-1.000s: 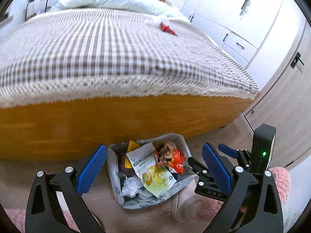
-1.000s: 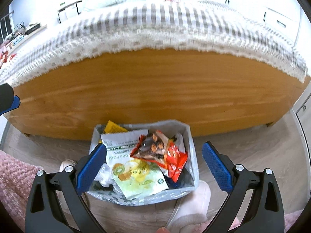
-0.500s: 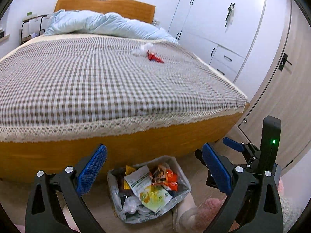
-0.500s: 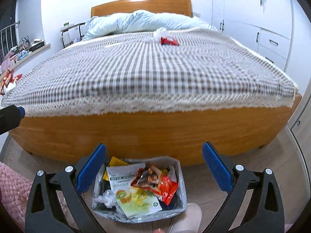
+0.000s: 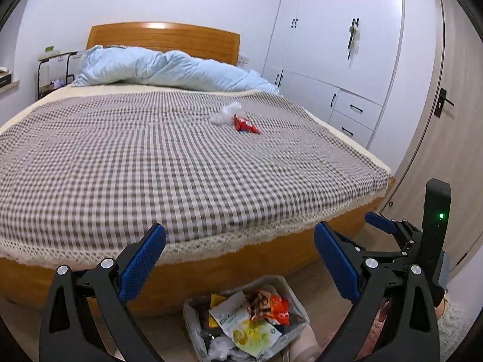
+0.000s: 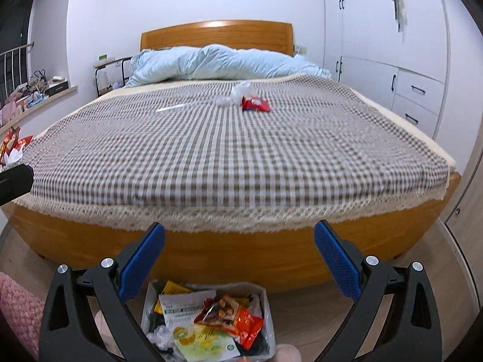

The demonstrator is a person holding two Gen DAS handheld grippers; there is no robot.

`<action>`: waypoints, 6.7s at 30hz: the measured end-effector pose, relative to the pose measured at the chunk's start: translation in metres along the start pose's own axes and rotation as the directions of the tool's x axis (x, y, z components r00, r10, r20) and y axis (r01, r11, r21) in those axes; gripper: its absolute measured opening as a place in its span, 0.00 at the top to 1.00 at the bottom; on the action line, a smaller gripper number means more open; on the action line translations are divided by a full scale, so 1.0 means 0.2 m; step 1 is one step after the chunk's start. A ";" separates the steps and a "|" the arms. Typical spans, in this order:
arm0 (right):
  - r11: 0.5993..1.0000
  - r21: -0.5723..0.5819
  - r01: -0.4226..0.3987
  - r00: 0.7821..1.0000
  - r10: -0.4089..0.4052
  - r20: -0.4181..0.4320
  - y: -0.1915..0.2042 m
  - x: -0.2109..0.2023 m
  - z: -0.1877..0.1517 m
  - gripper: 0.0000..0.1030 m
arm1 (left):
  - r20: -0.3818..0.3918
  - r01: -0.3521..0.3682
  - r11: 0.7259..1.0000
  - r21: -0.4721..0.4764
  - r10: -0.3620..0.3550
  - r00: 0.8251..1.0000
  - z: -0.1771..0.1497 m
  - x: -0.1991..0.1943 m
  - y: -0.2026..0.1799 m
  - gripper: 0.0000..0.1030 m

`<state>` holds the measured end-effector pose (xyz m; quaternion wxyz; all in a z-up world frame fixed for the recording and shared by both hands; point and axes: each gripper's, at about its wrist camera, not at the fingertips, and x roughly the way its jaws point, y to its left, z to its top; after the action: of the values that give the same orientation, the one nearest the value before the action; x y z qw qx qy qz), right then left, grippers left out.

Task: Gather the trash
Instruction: 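Raise both open tools from the bin toward the bed, then move both open tools toward the small red packet and clear bag, then close the right tool on the small red snack packet, then close the left tool on the clear plastic straw wrapper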

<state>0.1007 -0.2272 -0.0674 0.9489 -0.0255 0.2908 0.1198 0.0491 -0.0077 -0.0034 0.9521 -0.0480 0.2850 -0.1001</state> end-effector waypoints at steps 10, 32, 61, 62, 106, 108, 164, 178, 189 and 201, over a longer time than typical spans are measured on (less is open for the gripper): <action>0.999 0.008 0.037 0.995 -0.038 0.093 -0.06 0.01 0.19 0.08 | 0.050 -0.037 0.999 0.003 0.036 0.998 0.11 0.06 0.03 0.08; 0.998 -0.002 0.070 0.974 -0.068 0.214 -0.03 0.16 0.51 0.08 | 0.118 -0.020 1.000 -0.008 0.020 0.993 0.40 0.28 0.11 0.08; 0.993 0.068 0.097 0.959 -0.111 0.262 -0.03 0.40 0.75 0.08 | 0.214 0.005 0.995 -0.104 0.018 0.977 0.69 0.48 0.22 0.08; 0.993 0.070 0.097 0.958 -0.113 0.263 -0.03 0.41 0.75 0.08 | 0.213 0.007 0.994 -0.107 0.016 0.977 0.69 0.49 0.22 0.08; 0.988 0.110 0.105 0.977 -0.124 0.176 -0.05 0.67 0.73 0.08 | 0.168 0.014 0.990 -0.142 0.010 0.986 0.70 0.81 0.35 0.08; 0.988 0.110 0.108 0.976 -0.126 0.176 -0.05 0.69 0.74 0.08 | 0.170 0.020 0.989 -0.145 0.005 0.985 0.71 0.82 0.36 0.08; 0.945 0.280 0.171 0.985 -0.164 -0.049 -0.28 1.51 1.02 0.54 | -0.165 -0.204 0.943 0.263 0.252 0.954 1.15 1.85 0.56 0.08; 0.955 0.238 0.178 0.984 -0.175 -0.032 -0.23 1.51 1.02 0.54 | -0.355 -0.095 0.989 0.116 0.131 0.926 1.14 2.05 0.69 0.98; 0.955 0.226 0.191 0.981 -0.193 -0.011 -0.22 1.49 1.02 0.54 | -0.233 -0.038 0.999 -0.031 0.030 0.972 1.05 1.69 0.56 0.98; 0.978 0.158 0.135 0.989 -0.143 0.045 -0.17 1.33 0.99 0.54 | -0.181 -0.042 0.996 -0.077 0.027 0.983 1.03 1.42 0.47 0.98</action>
<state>0.4305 -0.1810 -0.0527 0.9619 0.0310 0.2700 0.0309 0.4094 0.0299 0.0024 0.9214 -0.0724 0.3743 -0.0759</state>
